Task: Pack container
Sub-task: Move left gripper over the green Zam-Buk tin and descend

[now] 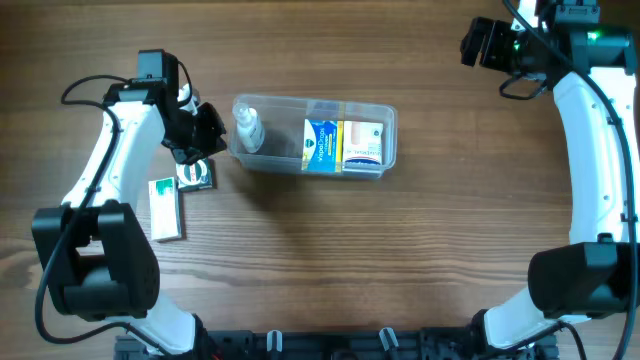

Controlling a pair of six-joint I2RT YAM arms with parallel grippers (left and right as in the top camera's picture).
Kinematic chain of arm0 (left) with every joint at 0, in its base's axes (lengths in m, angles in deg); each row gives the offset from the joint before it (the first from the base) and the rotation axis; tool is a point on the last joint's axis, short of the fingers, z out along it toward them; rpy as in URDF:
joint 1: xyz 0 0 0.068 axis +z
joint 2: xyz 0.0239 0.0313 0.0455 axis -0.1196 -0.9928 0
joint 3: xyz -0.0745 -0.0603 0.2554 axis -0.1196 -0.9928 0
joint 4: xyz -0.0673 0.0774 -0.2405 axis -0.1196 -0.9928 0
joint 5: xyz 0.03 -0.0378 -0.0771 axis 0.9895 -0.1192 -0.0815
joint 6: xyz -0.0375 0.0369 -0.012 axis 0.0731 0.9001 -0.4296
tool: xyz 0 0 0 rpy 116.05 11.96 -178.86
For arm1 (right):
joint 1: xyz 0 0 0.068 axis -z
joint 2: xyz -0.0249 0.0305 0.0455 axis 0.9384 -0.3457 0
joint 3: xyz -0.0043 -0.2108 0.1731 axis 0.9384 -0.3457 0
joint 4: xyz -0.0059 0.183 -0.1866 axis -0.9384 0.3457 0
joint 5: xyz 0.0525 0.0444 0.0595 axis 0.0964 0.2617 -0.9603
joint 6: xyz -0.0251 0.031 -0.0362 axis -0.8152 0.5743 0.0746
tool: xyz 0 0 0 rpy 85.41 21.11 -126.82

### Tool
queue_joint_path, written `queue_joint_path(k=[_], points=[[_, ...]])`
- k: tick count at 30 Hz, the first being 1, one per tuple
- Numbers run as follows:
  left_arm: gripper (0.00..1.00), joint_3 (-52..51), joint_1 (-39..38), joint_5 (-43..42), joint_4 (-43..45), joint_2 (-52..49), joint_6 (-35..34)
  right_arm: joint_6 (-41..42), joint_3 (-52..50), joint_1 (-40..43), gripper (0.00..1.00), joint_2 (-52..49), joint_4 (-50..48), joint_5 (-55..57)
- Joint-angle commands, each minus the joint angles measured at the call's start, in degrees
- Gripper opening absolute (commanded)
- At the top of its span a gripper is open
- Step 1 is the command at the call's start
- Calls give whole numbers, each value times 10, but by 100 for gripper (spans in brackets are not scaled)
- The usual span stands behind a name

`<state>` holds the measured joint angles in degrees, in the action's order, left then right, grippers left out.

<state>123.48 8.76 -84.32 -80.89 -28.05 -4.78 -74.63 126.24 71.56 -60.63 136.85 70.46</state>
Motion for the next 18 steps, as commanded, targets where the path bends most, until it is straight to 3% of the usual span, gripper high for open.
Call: queue_joint_path(k=[1,6,10,12,14,16,18], points=[[4,3,1,-31,-1,-2,21,7,4,0,100,1,0,1],[4,4,20,-7,0,4,35,7,4,0,100,1,0,1],[5,4,50,63,-2,15,18,7,4,0,100,1,0,1],[20,4,54,97,-2,15,18,7,4,0,100,1,0,1],[59,4,54,127,0,15,18,7,4,0,100,1,0,1],[90,4,55,151,14,15,18,7,4,0,100,1,0,1],[96,4,55,177,34,15,18,7,4,0,100,1,0,1]])
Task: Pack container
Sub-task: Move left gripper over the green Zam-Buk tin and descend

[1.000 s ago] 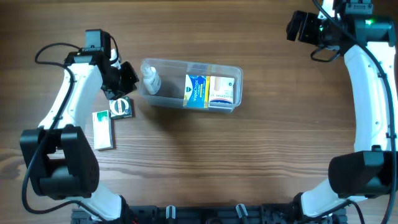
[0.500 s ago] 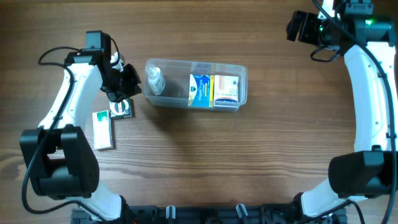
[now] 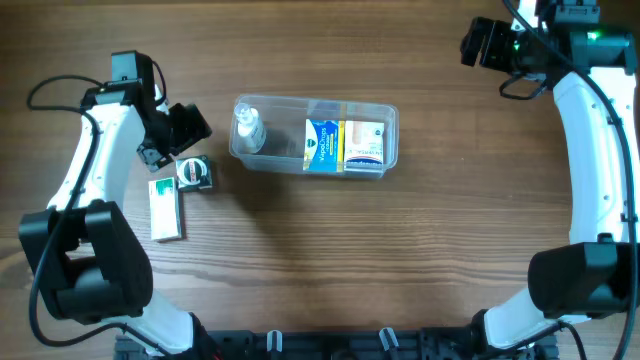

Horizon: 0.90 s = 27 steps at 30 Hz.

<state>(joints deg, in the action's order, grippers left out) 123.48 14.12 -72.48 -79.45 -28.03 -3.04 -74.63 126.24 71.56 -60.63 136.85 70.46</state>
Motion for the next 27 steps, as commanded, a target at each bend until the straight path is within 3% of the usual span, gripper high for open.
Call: queue_joint_path(k=[1,7,15,22,27], points=[[97,4,2,62,27,15,1,7,4,0,100,1,0,1],[99,4,2,103,83,15,5,7,4,0,100,1,0,1],[100,4,2,111,67,15,18,7,4,0,100,1,0,1],[99,4,2,110,-2,15,17,7,4,0,100,1,0,1],[99,4,-1,55,-54,15,16,7,4,0,100,1,0,1]])
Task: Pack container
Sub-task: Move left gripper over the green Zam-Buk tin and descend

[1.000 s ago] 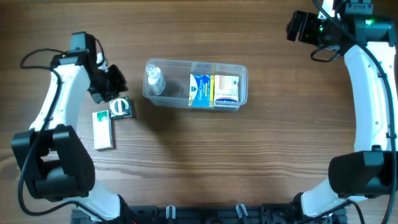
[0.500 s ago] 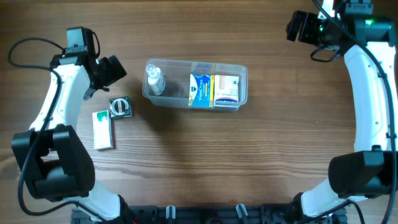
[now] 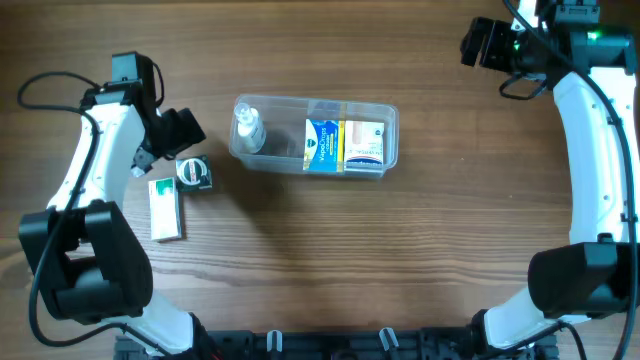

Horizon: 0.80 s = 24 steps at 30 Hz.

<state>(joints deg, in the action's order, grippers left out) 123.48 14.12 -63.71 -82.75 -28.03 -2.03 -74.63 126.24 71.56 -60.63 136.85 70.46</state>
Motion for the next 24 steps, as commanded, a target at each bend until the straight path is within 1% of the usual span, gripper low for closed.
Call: queue_joint_path(k=[1,5,8,11,16,19,24], points=[[99,4,-1,-33,-26,15,5,7,4,0,100,1,0,1],[100,4,-1,-35,-35,15,8,7,4,0,100,1,0,1],[99,4,-4,-38,-31,15,36,7,4,0,100,1,0,1],[98,3,-11,-37,-37,15,43,7,4,0,100,1,0,1],[96,3,-30,-34,-20,14,53,7,4,0,100,1,0,1],[98,2,-38,4,-11,14,53,7,4,0,100,1,0,1],[97,0,-37,6,-4,14,56,7,4,0,100,1,0,1]])
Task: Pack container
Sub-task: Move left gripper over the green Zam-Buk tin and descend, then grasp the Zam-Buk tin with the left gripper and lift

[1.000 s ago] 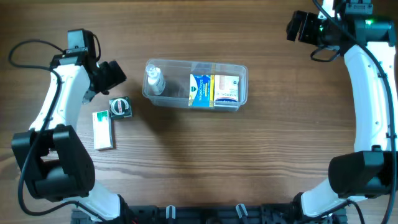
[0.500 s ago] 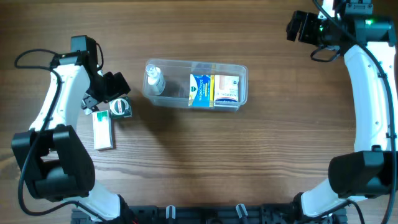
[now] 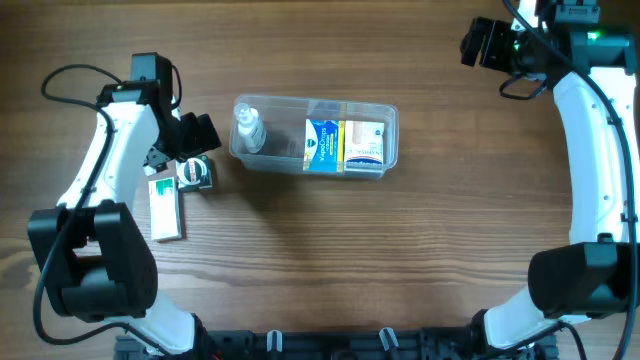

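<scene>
A clear plastic container (image 3: 313, 108) lies at the middle of the table. Inside it are a small clear bottle (image 3: 248, 128) at the left end, a blue box (image 3: 322, 146) and a white-and-orange box (image 3: 363, 143). Left of it on the wood lie a small round dark tin (image 3: 195, 174) and a green-and-white box (image 3: 165, 208). My left gripper (image 3: 198, 138) hovers just above the tin, between it and the container's left end; its fingers look apart with nothing in them. My right gripper (image 3: 478, 44) stays at the far right back, away from everything.
The left arm's black cable (image 3: 70, 78) loops over the table's left back. Both arm bases (image 3: 95, 290) stand at the front edge. Bare wood lies in front of the container.
My left gripper has shifted a little to the right and forward, from left of the tin's far side to right over its upper edge. Tin, boxes and container have not moved.
My left gripper stood against the container's left end beside the bottle. It was then further left, away from the container, and stayed there with the wrist turned. Now it is back nearer, above the round tin. The right arm never moved.
</scene>
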Controlling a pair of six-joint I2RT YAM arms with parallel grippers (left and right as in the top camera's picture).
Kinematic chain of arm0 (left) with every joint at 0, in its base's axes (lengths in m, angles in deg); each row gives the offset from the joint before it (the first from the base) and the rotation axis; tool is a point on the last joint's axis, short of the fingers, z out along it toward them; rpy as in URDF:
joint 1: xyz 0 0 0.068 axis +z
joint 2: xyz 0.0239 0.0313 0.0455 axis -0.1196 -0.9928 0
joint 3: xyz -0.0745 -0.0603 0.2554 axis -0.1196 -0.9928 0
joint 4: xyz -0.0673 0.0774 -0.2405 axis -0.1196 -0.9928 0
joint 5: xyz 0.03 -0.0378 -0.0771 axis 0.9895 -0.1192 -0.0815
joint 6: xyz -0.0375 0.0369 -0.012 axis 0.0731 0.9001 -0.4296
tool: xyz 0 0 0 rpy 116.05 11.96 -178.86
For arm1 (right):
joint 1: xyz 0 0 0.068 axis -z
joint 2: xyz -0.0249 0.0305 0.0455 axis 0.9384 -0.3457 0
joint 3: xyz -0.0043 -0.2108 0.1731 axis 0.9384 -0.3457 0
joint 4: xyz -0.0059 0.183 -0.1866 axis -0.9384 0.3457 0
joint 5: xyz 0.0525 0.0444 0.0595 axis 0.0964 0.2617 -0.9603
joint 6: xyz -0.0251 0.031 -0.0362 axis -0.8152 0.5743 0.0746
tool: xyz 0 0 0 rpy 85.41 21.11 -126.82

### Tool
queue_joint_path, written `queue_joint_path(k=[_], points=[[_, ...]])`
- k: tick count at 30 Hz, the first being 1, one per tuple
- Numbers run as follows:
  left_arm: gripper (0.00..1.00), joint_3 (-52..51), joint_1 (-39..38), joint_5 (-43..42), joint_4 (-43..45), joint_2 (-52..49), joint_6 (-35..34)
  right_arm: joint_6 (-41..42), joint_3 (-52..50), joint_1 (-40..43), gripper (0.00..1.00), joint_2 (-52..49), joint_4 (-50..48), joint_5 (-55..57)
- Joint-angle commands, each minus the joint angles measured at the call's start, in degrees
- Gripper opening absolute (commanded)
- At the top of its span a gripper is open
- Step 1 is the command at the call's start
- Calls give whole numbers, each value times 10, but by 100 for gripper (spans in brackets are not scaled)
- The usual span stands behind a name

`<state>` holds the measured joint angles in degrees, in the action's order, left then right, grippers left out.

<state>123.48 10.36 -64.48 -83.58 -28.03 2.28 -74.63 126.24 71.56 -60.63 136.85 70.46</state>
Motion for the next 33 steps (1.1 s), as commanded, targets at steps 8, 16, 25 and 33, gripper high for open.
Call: queue_joint_path(k=[8,16,25,33], points=[[92,0,39,27,-38,14,2,7,4,0,100,1,0,1],[93,0,85,18,-95,14,14,7,4,0,100,1,0,1],[92,-71,40,0,35,14,68,7,4,0,100,1,0,1],[91,-112,40,-37,139,13,132,7,4,0,100,1,0,1]])
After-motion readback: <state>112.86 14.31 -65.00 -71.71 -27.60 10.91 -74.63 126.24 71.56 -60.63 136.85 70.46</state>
